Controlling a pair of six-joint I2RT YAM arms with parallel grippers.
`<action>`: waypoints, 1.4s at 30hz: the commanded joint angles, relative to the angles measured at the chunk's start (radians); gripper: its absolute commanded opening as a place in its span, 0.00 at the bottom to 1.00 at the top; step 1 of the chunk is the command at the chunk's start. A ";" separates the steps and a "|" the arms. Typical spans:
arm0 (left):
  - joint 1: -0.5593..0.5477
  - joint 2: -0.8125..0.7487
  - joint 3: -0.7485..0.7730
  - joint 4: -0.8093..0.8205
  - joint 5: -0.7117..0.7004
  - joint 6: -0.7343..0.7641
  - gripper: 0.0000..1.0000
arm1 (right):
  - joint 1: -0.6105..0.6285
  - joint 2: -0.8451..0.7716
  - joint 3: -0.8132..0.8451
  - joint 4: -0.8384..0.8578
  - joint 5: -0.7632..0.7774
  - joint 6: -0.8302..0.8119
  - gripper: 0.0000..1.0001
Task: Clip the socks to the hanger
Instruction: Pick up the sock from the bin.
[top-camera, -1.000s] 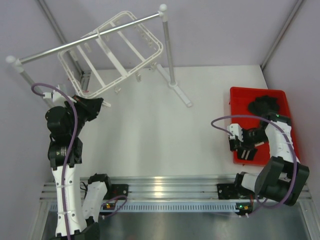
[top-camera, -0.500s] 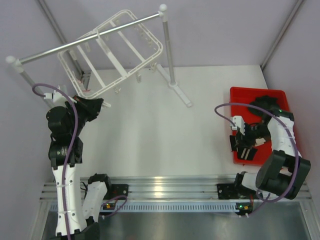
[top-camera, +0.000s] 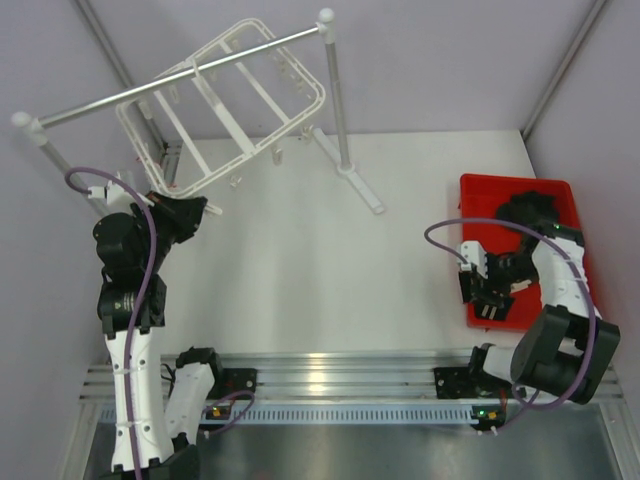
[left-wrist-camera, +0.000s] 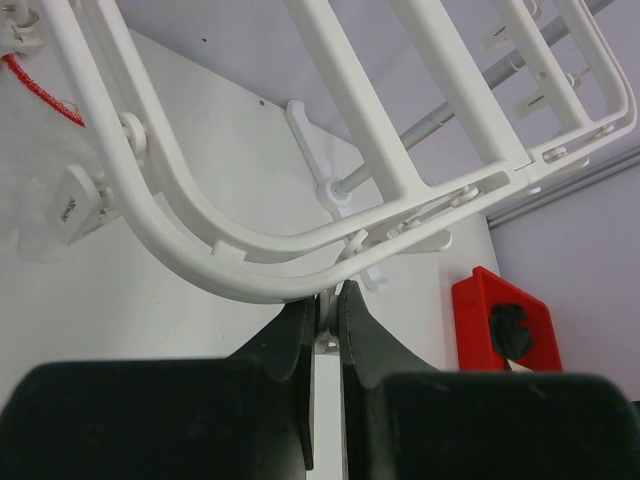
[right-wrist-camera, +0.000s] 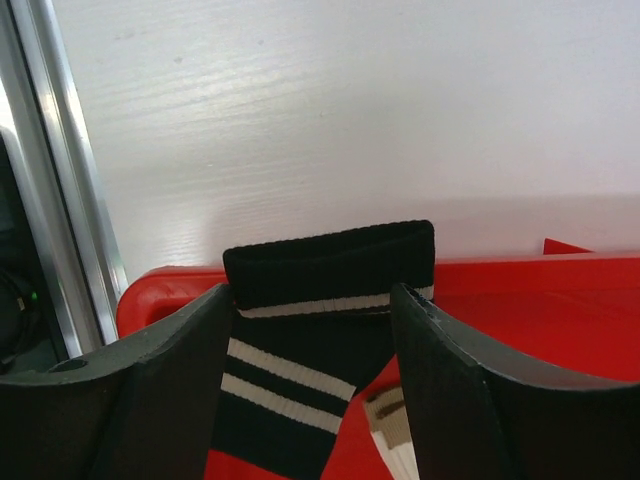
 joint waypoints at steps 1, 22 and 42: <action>-0.001 -0.003 -0.013 0.006 0.029 0.001 0.00 | 0.019 0.019 0.008 -0.052 -0.014 -0.010 0.64; -0.001 -0.003 -0.016 0.004 0.026 0.001 0.00 | 0.004 0.076 0.210 0.008 -0.097 0.187 0.00; -0.001 -0.004 -0.001 0.019 0.041 -0.004 0.00 | -0.065 0.042 0.600 0.199 -0.459 0.711 0.00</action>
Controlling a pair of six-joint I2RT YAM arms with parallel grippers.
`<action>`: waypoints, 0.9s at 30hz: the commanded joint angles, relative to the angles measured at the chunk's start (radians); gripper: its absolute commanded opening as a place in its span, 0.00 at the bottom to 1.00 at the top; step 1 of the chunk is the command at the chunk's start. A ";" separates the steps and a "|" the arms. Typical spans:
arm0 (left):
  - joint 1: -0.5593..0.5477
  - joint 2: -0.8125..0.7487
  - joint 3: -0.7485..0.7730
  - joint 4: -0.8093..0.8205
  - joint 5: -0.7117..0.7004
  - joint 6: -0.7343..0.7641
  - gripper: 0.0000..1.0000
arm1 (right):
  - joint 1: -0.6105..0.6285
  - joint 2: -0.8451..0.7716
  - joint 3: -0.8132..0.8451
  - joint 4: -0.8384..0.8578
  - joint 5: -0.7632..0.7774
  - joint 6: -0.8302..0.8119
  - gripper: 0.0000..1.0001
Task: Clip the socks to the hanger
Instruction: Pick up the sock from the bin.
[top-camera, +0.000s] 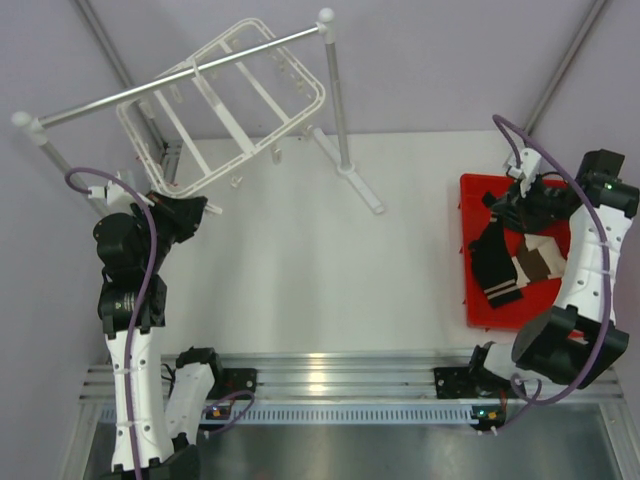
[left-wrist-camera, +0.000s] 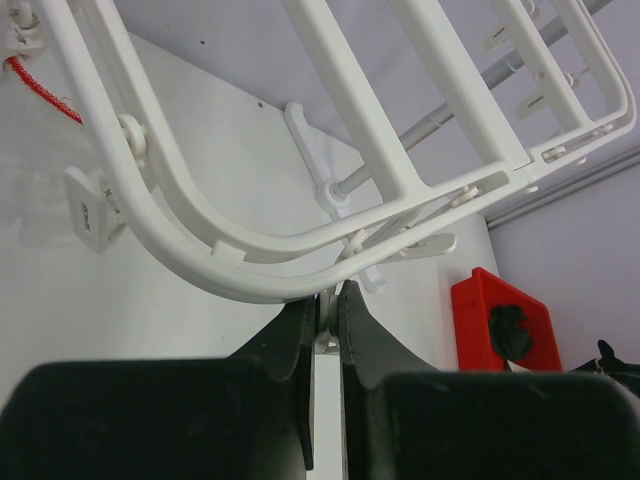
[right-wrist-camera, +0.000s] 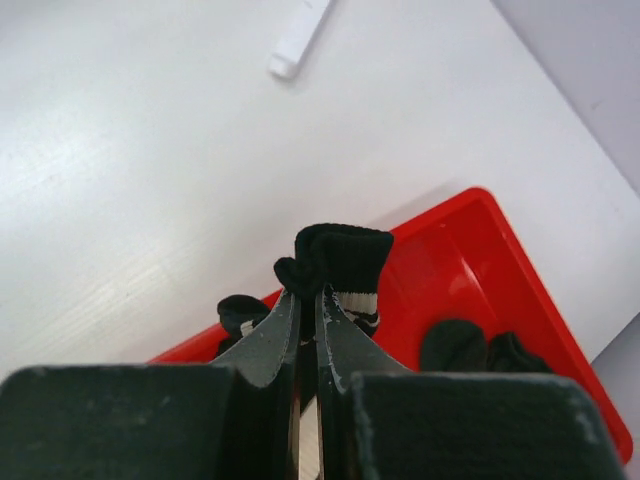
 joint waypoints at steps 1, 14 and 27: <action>-0.001 -0.004 0.006 0.009 0.043 -0.005 0.00 | 0.028 -0.055 0.072 0.105 -0.167 0.200 0.00; 0.001 0.004 0.011 0.021 0.065 -0.016 0.00 | 0.364 -0.282 -0.087 0.564 -0.134 0.574 0.00; -0.001 -0.001 -0.008 0.054 0.114 -0.055 0.00 | 1.013 -0.313 -0.414 1.191 0.244 0.728 0.00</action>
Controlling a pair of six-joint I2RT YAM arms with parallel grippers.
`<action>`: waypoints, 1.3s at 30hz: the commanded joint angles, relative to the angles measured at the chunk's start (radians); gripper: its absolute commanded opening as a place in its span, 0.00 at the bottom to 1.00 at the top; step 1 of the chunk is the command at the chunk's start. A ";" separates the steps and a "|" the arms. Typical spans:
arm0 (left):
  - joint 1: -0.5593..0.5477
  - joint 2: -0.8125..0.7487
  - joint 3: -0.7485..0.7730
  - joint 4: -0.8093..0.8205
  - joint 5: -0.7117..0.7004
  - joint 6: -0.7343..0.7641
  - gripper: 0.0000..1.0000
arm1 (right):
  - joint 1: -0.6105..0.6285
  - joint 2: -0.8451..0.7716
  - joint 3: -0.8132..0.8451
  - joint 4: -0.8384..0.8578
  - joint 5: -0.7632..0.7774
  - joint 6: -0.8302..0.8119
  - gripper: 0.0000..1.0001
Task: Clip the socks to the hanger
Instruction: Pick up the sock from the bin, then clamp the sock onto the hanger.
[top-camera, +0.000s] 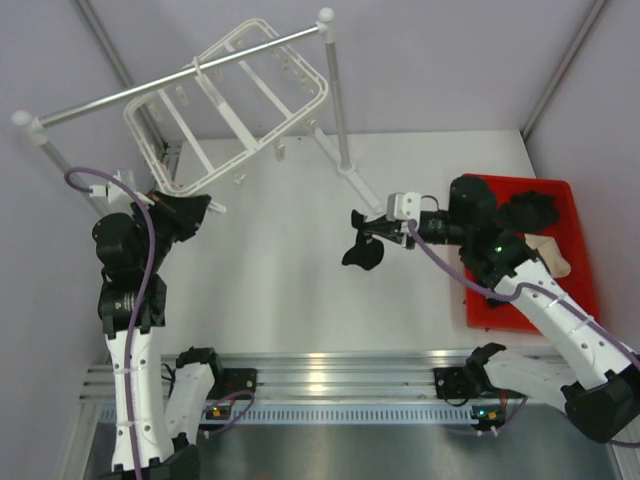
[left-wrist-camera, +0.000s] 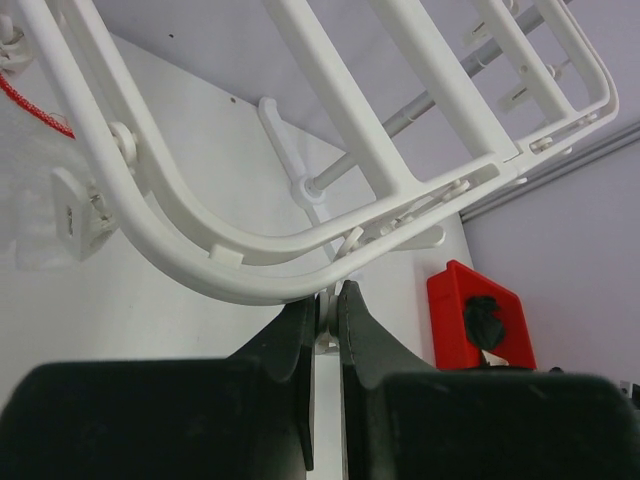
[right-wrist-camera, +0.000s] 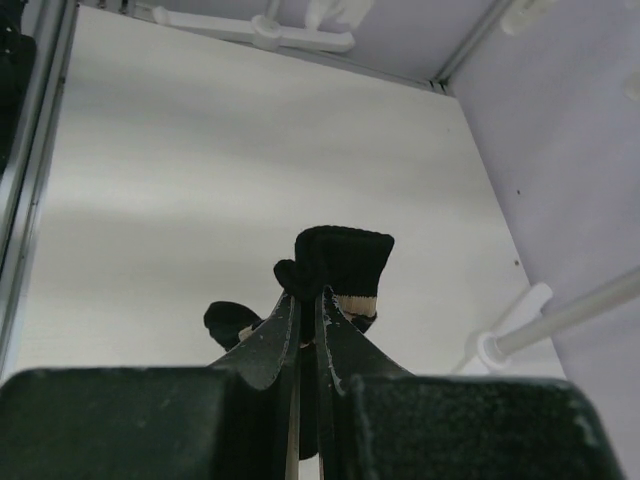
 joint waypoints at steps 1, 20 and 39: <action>-0.002 -0.001 -0.012 0.040 0.072 -0.024 0.00 | 0.181 0.029 -0.058 0.357 0.204 0.066 0.00; -0.002 -0.017 -0.060 0.095 0.113 -0.084 0.00 | 0.583 0.508 0.167 0.753 0.487 0.115 0.00; -0.002 -0.040 -0.091 0.107 0.124 -0.099 0.00 | 0.609 0.643 0.305 0.712 0.470 0.125 0.00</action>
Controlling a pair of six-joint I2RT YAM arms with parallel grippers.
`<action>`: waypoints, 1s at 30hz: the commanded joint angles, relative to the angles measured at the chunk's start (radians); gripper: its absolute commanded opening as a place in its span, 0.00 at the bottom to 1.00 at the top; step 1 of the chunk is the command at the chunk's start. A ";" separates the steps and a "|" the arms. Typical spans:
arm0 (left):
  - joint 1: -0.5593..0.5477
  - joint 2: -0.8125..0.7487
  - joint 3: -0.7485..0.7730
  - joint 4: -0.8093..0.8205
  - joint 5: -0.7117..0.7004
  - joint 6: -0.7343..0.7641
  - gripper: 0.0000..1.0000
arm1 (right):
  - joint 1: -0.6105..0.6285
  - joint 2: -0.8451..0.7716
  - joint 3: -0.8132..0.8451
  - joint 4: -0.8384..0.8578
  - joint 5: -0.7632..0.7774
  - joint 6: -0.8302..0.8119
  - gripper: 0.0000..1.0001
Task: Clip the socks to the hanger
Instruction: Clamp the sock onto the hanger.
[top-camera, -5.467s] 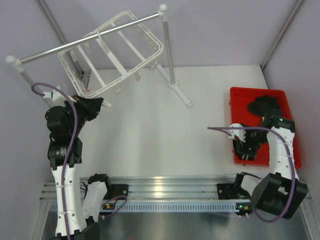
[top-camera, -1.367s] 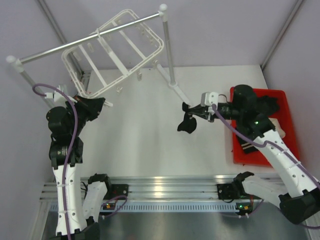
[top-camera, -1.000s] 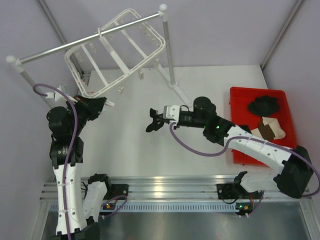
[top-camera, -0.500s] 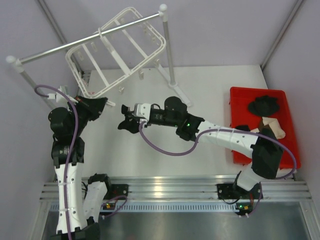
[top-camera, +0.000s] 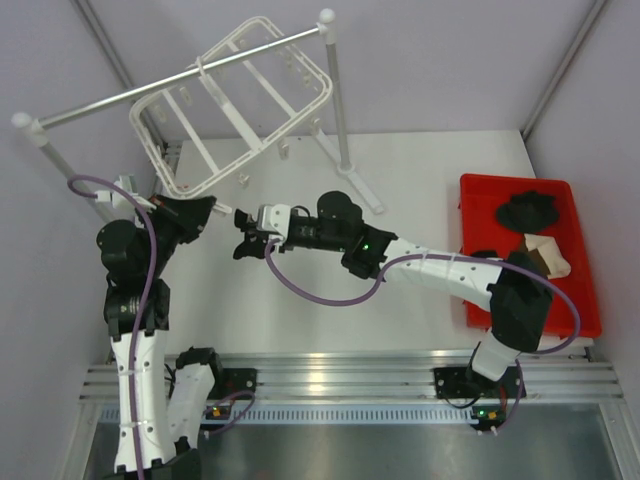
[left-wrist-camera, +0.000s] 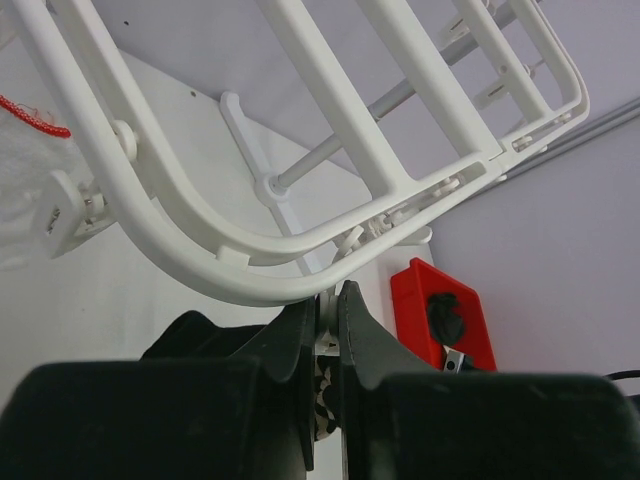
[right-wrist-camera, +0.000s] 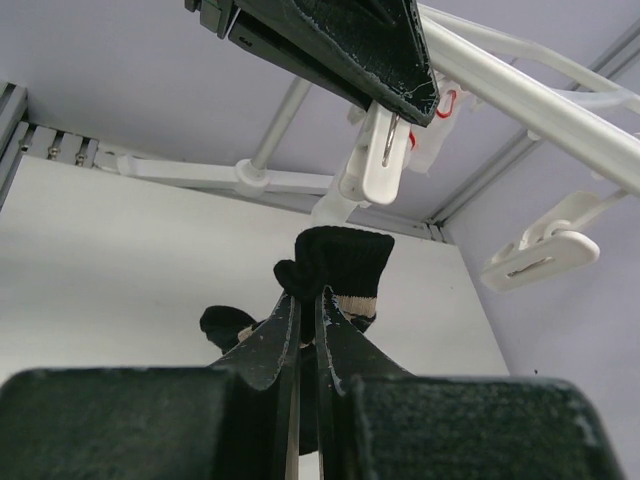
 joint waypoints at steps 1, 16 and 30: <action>-0.002 -0.007 -0.015 0.014 0.070 -0.007 0.00 | 0.021 0.002 0.060 0.035 -0.017 0.009 0.00; -0.002 -0.010 -0.018 0.010 0.074 0.001 0.00 | 0.023 0.036 0.113 0.031 -0.026 0.012 0.00; -0.002 -0.005 -0.018 -0.006 0.070 0.013 0.00 | 0.030 0.048 0.142 0.025 -0.025 0.007 0.00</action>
